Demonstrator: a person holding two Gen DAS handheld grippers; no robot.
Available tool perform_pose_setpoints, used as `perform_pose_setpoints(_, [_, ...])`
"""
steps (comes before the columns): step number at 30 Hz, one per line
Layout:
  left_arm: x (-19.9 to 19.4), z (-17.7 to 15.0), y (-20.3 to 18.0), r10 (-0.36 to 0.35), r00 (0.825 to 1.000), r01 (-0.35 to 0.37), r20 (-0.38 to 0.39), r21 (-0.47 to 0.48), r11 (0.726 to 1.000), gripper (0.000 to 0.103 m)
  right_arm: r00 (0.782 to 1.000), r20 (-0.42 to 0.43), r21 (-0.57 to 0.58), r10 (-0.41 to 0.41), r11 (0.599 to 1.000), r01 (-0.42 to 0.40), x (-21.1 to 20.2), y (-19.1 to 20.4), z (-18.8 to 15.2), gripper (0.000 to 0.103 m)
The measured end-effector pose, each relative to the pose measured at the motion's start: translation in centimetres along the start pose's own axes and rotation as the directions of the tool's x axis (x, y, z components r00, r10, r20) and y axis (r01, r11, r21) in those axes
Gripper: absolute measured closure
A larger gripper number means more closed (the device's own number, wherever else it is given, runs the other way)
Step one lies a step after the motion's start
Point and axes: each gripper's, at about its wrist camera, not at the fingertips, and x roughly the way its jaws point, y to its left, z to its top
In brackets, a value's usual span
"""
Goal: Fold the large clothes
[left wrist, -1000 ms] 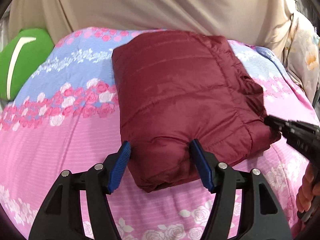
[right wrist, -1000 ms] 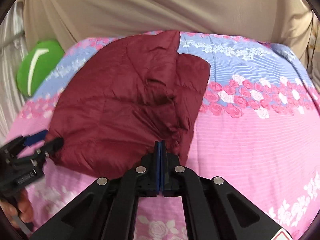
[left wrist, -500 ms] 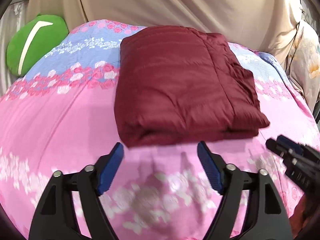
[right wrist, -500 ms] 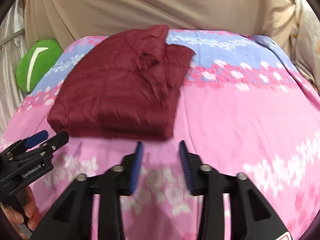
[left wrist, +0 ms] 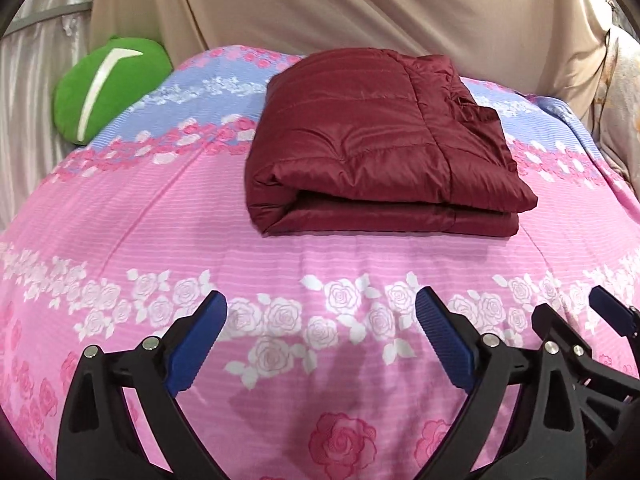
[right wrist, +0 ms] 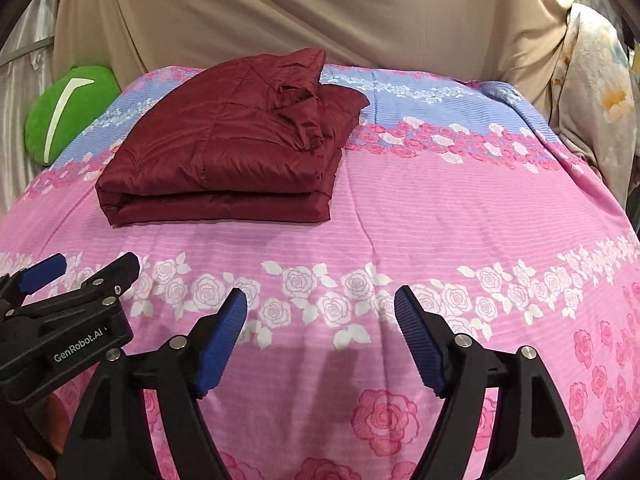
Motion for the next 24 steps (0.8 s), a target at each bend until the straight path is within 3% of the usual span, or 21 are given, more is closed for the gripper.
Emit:
perform_pose_setpoints(7, [-0.11,-0.06,-0.26,0.036,0.999,-0.036,0.004,0.008,0.999,0.008,1.000,0.017,-0.006,-0.009,1.000,0.009,-0.61,0.56,-0.52,0.023])
perform_pose_setpoints(24, [0.18,-0.15,-0.79,0.101,0.995,-0.101,0.000,0.031,0.994,0.009,1.000,0.009,-0.014,-0.020,1.000,0.020,-0.29,0.72,-0.57,0.023])
